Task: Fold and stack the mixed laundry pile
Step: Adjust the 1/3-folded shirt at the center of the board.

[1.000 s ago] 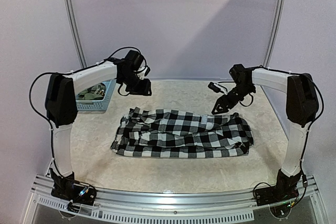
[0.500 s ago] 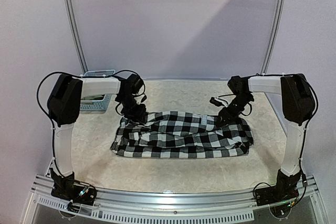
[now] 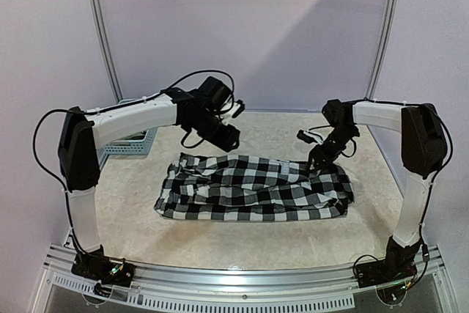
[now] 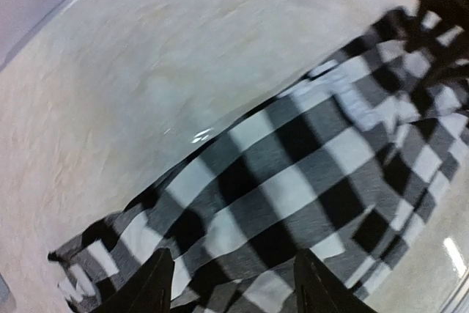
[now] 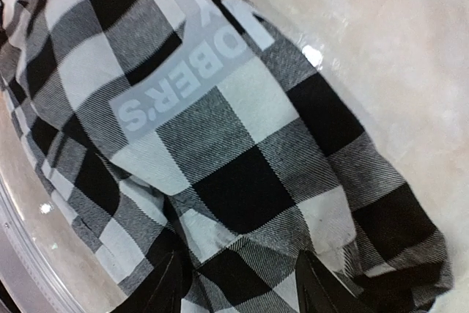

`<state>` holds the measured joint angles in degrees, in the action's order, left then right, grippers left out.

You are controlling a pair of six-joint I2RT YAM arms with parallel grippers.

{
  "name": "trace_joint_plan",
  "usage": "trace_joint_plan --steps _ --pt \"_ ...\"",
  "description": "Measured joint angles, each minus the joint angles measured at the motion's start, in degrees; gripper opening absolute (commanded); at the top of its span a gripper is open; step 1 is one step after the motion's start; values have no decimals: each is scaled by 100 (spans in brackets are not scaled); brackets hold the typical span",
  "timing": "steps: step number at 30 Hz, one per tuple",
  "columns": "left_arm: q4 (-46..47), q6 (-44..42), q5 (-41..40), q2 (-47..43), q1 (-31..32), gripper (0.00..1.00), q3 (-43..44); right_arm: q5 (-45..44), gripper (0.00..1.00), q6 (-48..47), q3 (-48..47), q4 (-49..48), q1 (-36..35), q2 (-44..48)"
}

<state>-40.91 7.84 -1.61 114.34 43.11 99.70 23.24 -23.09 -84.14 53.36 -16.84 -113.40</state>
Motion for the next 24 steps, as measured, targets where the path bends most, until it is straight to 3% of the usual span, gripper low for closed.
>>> trace_joint_plan --steps 1,2,3,4,11,24 --pt "103 -116 81 -11 175 60 131 50 57 4 -66 42 35 72" --pt "203 -240 140 -9 326 82 227 116 59 17 -151 70 87 142" --pt "273 -367 227 11 474 97 278 164 60 26 -260 96 151 199" --pt "286 -507 280 42 577 99 304 212 61 24 -363 116 214 234" --pt "201 -1025 361 892 1082 100 627 260 64 -170 -708 238 385 129" --pt "114 -1082 295 1593 1152 91 881 424 60 -337 -938 326 385 -835"
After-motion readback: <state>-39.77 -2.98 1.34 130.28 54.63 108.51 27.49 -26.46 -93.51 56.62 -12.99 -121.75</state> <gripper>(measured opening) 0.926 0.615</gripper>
